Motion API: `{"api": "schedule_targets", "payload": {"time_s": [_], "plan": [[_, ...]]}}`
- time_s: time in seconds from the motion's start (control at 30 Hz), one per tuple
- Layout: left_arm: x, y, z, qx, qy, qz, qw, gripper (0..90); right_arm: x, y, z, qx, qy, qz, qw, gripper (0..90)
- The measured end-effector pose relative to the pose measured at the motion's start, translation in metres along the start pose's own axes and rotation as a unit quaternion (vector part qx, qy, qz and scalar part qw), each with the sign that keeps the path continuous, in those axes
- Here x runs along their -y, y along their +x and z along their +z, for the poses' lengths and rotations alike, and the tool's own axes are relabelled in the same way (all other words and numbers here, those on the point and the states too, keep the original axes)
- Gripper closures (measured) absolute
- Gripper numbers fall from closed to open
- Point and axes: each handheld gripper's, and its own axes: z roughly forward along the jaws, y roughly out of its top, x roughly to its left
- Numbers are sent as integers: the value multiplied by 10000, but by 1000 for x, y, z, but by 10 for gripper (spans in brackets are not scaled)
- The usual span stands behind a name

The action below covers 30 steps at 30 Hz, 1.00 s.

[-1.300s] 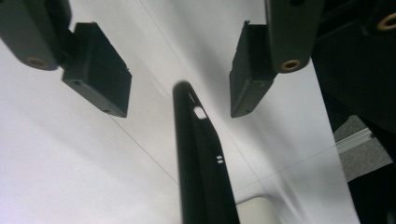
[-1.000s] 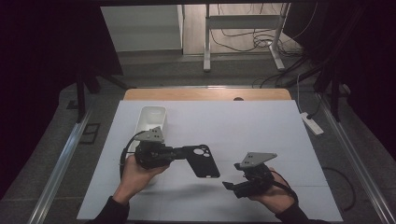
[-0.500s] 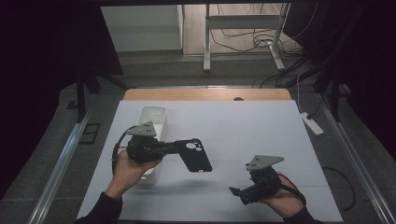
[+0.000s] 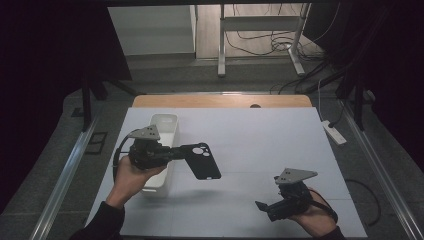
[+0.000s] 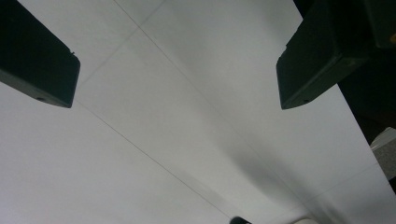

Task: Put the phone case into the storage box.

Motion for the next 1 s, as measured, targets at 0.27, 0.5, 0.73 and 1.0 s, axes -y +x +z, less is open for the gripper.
{"api": "schedule_targets", "payload": {"time_s": [0.27,0.5,0.73,1.0], "plan": [[-4,6,-7,-81,21,-21,10000,835,8,-8,-8,156,-38,172,9997,0],[-7,12,-15,-158,-24,-63,9999,835,17,-14,-14,355,-19,363,9987,0],[-9,17,-19,-192,-56,-103,9997,835,26,-20,-19,497,50,528,9974,0],[-12,22,-23,-220,-57,-111,9997,835,38,-23,-26,664,154,693,9953,0]]}}
